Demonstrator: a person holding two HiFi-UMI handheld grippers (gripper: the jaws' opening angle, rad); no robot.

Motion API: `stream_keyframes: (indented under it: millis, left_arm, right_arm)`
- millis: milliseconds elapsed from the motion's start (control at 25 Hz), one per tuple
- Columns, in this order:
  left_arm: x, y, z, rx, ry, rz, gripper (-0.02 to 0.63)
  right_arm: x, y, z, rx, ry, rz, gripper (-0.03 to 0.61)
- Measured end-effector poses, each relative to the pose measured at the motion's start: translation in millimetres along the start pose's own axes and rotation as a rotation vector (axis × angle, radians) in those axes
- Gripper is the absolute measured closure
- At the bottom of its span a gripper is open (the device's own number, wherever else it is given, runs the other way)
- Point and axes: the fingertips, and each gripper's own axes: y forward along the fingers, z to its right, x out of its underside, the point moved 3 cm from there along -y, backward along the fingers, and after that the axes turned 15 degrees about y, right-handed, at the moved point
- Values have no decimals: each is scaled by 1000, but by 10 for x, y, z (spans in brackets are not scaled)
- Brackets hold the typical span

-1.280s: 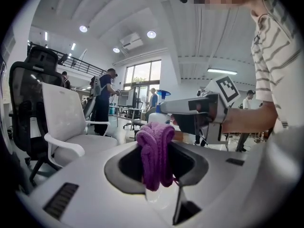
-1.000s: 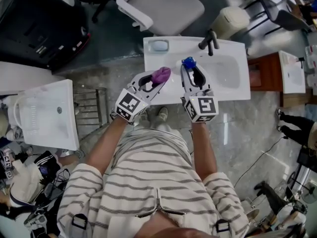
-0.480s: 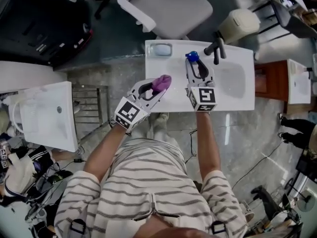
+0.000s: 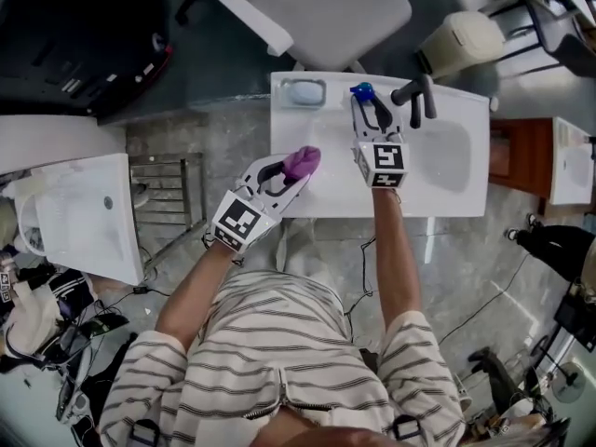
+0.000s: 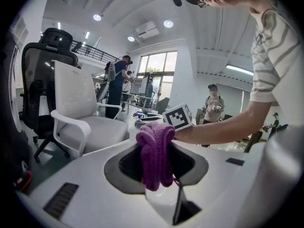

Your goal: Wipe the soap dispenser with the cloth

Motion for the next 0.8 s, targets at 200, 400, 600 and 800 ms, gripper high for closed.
stream_keyframes:
  millis: [200, 400, 600, 800]
  left_arm:
    - [77, 25, 57, 6, -10, -16, 485]
    - [125, 9, 76, 15, -11, -25, 485]
    - [127, -26, 94, 15, -2, -24, 485]
    - [122, -27, 123, 11, 3, -25, 485]
  right_arm:
    - [116, 148, 86, -38, -38, -7, 448]
    - [166, 249, 145, -87, -86, -25, 446]
    - [178, 253, 186, -99, -34, -38, 423]
    - [152, 235, 165, -106, 32, -59, 341]
